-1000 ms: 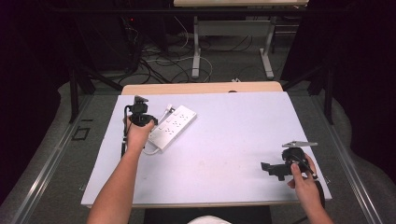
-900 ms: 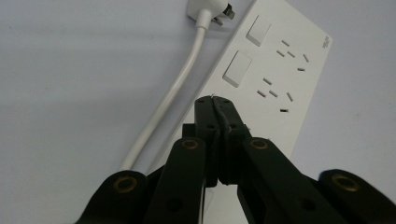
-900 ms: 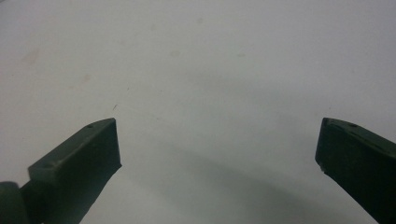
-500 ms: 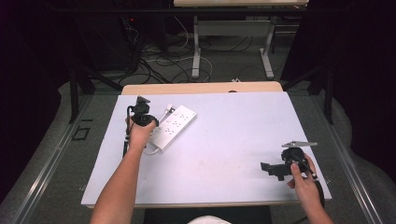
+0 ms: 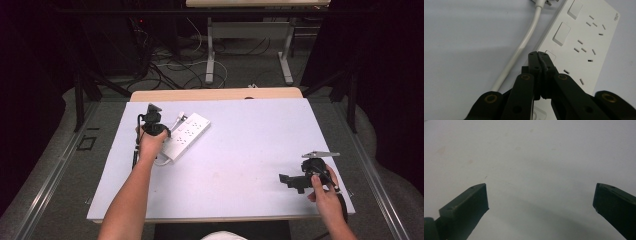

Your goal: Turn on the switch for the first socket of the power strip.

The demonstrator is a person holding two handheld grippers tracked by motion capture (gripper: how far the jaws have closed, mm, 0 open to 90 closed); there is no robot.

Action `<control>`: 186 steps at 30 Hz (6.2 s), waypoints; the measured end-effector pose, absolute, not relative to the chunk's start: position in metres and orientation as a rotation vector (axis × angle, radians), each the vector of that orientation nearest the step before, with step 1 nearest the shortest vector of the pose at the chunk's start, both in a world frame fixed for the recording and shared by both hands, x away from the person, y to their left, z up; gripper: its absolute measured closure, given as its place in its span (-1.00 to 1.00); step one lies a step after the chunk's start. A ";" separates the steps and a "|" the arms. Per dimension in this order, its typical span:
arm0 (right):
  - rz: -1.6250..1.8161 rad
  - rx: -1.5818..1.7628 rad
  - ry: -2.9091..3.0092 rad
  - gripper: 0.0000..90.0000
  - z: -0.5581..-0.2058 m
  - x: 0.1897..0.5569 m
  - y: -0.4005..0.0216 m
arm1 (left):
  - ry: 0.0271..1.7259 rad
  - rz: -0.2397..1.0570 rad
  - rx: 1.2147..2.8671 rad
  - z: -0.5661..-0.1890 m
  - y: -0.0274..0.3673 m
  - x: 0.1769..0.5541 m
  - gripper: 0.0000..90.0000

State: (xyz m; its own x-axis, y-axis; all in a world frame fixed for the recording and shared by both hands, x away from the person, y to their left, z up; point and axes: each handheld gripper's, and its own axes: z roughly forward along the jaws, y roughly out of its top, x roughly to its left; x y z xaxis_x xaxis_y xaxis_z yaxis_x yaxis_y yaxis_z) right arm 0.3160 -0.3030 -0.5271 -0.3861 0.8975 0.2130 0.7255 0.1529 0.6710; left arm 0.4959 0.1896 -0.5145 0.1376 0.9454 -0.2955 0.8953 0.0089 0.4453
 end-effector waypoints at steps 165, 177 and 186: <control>1.073 1.575 2.176 -1.00 -0.526 0.314 -0.304 | 1.159 0.200 2.060 -0.473 0.158 0.360 -0.99; 1.074 1.581 2.172 -1.00 -0.526 0.313 -0.304 | 1.171 0.231 1.999 -0.479 0.188 0.334 -0.99; 1.077 1.578 2.171 -1.00 -0.526 0.313 -0.303 | 1.167 0.250 1.950 -0.487 0.202 0.315 -0.99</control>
State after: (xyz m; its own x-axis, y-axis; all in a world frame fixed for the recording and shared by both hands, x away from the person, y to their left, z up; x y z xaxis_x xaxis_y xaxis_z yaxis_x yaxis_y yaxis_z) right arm 0.3130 -0.3035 -0.5257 -0.3827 0.8985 0.2151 0.7147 0.1404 0.6851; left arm 0.3152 0.2019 -0.4869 0.5485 0.8036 -0.2309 0.6383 -0.2241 0.7364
